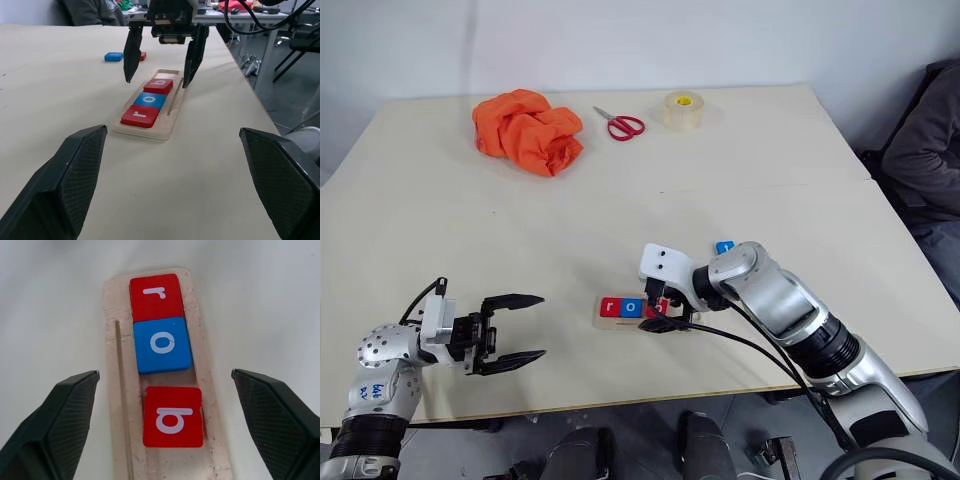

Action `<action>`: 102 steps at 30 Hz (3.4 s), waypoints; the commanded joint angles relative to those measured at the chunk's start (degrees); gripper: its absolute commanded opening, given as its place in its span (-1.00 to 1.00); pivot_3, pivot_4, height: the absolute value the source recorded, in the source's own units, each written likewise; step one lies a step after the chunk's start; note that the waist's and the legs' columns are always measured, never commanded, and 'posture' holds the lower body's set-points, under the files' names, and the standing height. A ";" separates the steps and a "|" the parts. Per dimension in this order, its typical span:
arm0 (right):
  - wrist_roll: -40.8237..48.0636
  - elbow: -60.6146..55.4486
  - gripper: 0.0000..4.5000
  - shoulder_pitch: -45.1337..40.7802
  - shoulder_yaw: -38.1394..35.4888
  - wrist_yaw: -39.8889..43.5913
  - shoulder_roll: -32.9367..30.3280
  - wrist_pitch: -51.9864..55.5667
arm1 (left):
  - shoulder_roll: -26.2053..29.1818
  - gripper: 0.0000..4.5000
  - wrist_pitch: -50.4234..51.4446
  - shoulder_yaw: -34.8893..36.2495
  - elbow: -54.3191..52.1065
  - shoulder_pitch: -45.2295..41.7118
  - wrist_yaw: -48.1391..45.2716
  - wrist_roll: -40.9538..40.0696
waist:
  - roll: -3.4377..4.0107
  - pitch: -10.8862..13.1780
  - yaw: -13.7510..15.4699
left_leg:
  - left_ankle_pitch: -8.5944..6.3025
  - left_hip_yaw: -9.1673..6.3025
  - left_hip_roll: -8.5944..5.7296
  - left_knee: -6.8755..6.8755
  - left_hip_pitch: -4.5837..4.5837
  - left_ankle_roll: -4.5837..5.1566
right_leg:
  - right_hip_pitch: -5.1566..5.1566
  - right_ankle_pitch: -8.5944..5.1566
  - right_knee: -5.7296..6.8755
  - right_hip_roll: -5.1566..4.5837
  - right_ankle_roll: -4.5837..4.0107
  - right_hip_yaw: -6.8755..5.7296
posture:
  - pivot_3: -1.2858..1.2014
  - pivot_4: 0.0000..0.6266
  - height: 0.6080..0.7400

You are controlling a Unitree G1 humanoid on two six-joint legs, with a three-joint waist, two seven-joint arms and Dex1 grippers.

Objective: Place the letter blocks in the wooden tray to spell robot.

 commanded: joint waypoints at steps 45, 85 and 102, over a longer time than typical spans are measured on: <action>-1.76 3.17 -0.99 2.05 -5.47 3.45 -3.38 -9.41 | -1.86 1.00 0.08 -1.27 -0.74 -1.32 1.56 0.34 | -0.01 0.00 -0.06 | 0.00 0.03 0.01 0.01 0.03 0.00 | 0.00 0.00 0.02 0.00 0.00 0.00 | 0.03 -0.52 1.00; 13.70 -16.25 0.98 50.31 -54.30 -21.03 1.98 -12.88 | -2.42 1.00 1.88 -2.96 6.07 -9.11 -1.44 0.97 | -0.06 -0.04 1.47 | 0.05 -0.05 -0.04 0.03 0.07 0.03 | 0.09 0.04 0.03 0.05 0.03 0.08 | 0.03 -0.52 1.00; 14.40 -12.99 0.98 48.58 -49.49 -24.57 3.28 -14.83 | -2.90 1.00 2.01 -3.20 5.82 -9.99 -1.31 1.16 | -0.06 -0.04 1.38 | 0.06 -0.04 -0.04 0.04 0.09 0.03 | 0.10 0.04 0.06 0.05 0.03 0.09 | 0.03 -0.52 1.00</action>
